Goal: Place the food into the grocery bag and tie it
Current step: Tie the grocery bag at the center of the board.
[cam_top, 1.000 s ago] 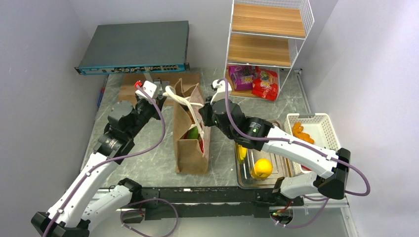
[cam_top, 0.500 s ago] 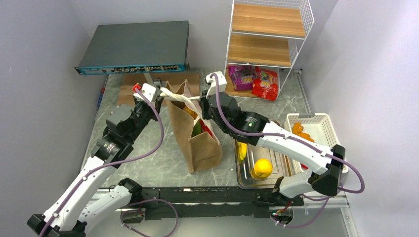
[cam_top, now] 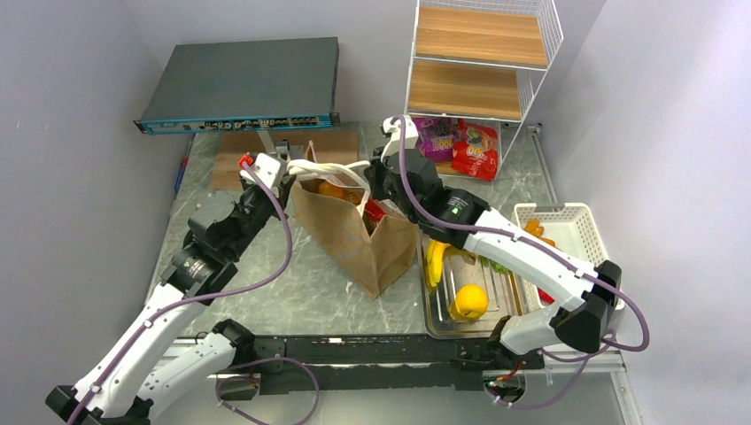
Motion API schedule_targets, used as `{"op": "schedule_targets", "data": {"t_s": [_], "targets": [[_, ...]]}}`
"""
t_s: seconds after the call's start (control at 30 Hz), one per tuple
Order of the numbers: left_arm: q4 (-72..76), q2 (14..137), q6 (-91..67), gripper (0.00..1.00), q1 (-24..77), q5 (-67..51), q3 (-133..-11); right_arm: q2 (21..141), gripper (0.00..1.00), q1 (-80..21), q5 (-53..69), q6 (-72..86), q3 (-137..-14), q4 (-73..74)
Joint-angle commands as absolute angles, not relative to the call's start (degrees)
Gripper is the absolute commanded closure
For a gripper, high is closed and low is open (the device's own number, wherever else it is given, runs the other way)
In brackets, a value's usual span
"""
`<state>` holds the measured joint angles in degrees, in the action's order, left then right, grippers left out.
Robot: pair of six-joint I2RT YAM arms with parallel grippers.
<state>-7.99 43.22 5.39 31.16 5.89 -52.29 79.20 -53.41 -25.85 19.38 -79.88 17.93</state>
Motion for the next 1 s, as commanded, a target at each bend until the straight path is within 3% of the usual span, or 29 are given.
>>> {"op": "schedule_targets", "data": {"t_s": [0.0,0.97], "targets": [[-3.73,40.6,7.3,1.0,30.45,11.33,-53.68,76.48,1.0,-50.32,-32.43,21.11,-80.34,13.7],[-4.44,41.38,7.14,1.0,30.57,21.16,-53.89,70.16,1.0,-48.22,-33.95,25.47,-72.67,16.57]]}}
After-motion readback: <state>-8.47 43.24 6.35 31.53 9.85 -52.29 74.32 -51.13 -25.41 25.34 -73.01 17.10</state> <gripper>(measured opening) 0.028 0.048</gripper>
